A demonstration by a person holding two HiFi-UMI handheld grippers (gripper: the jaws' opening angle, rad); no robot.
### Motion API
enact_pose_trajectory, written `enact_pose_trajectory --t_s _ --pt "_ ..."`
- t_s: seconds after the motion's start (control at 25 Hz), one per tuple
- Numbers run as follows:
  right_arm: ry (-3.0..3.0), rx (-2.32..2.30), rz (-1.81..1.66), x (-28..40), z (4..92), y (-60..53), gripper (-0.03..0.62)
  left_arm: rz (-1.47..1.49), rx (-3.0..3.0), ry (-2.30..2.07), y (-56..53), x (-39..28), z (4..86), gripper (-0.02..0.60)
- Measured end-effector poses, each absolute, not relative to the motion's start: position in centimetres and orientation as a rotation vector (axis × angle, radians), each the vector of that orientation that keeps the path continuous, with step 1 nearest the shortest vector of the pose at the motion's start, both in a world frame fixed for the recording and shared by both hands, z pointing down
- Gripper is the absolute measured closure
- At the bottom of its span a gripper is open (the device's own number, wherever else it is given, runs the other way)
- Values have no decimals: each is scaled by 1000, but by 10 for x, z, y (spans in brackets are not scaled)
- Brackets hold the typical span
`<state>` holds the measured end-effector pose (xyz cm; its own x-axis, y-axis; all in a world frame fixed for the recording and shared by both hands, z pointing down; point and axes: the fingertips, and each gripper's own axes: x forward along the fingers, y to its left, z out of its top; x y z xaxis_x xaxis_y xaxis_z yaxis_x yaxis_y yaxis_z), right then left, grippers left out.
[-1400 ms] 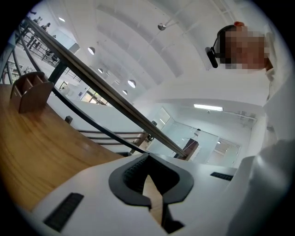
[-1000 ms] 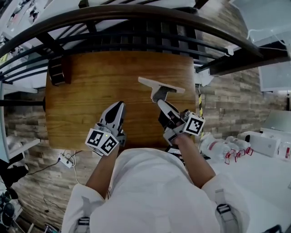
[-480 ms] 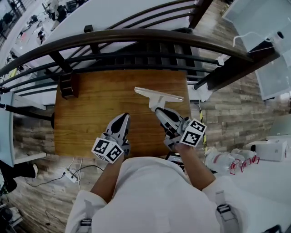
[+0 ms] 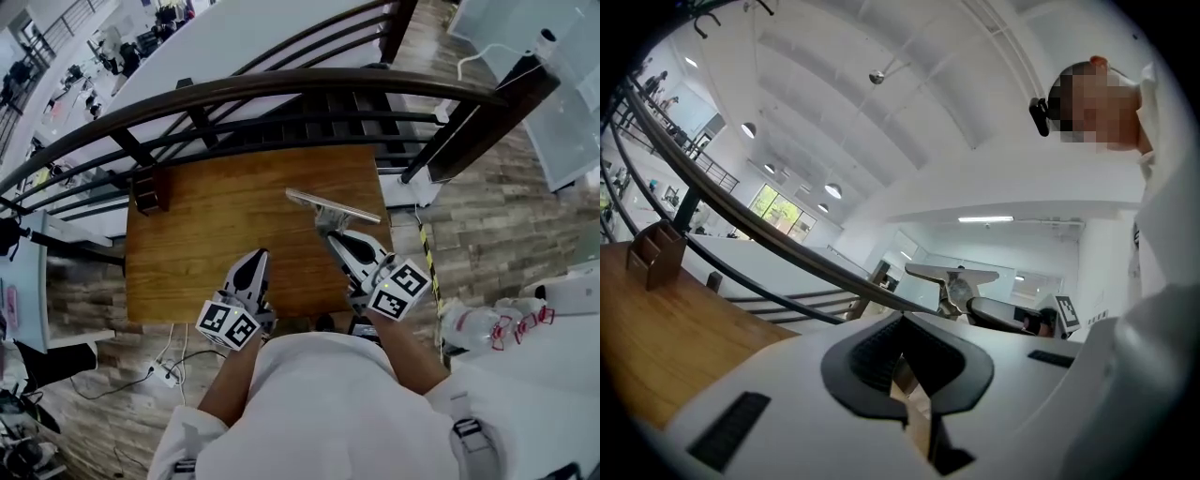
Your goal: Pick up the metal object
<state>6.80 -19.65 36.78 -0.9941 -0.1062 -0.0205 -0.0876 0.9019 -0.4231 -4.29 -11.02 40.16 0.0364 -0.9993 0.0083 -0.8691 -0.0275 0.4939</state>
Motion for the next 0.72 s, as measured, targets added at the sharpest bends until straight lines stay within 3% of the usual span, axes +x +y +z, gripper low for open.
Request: enact_pose_trajectory --t_s 0.36,0.72 --pt "3161 -175 -261 78 369 -151 566 -477 1898 -1940 -76 -27 402 569" --pt "3102 -304 -394 19 377 -135 566 -462 2063 -1807 -77 -74 396 569"
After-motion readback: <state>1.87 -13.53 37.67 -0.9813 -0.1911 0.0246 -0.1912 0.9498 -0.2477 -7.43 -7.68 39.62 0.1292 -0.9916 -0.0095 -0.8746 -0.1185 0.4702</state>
